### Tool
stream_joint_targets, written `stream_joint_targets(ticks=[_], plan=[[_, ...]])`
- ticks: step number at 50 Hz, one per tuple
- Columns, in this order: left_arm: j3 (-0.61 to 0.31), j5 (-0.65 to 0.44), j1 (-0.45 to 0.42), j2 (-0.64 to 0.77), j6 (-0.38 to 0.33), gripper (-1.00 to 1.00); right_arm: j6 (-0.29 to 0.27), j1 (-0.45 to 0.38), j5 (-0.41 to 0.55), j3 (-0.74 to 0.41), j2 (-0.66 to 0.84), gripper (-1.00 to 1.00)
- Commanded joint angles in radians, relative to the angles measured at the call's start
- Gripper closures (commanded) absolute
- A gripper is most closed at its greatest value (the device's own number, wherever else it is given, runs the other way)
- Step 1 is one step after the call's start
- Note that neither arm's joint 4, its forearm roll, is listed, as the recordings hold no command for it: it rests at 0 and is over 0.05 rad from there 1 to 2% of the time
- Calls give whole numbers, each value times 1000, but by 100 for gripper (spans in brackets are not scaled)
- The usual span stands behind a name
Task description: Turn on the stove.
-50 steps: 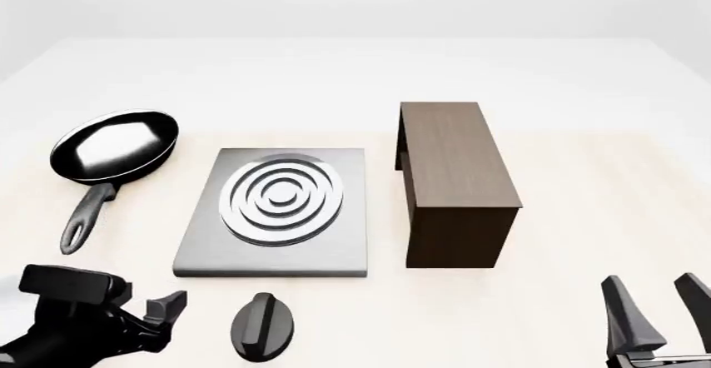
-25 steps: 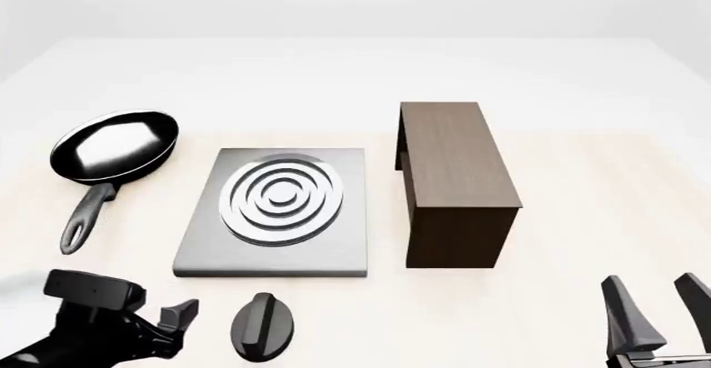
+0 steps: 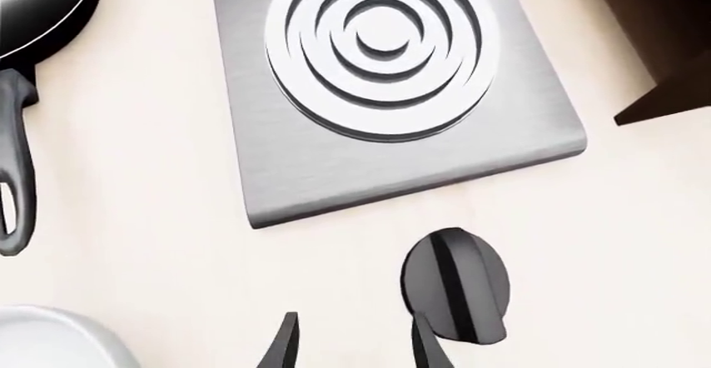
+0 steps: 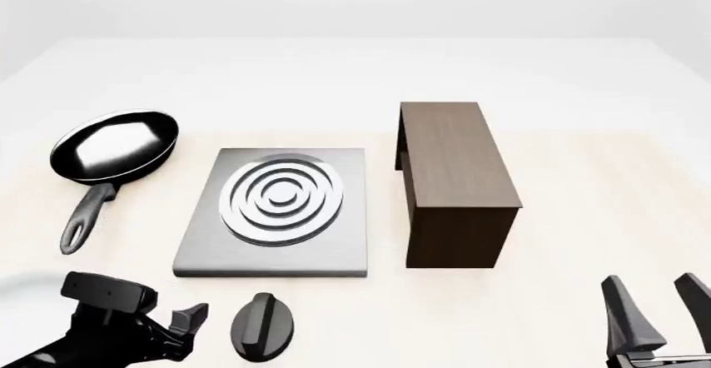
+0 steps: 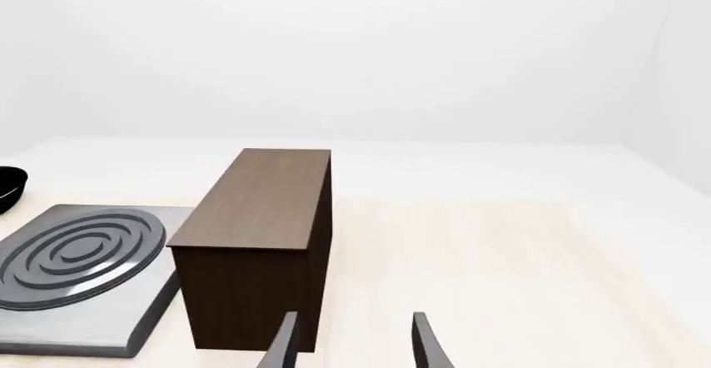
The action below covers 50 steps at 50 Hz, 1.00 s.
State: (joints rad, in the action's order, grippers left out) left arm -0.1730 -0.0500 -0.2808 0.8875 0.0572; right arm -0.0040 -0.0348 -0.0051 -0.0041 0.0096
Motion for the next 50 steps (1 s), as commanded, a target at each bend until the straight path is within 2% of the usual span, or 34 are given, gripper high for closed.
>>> stream_joint_targets(ticks=[1,16,17,50], plan=[[14,56,-13,50,4,-100,0,0,0,0,0,-100],[9,85,-37,81,28,-100,0,0,0,0,0,-100],[20,154,-78,153,55,-100,-2,-1,0,0,0,-100],[50,279,-108,275,93,-100,-2,-1,0,0,0,-100]])
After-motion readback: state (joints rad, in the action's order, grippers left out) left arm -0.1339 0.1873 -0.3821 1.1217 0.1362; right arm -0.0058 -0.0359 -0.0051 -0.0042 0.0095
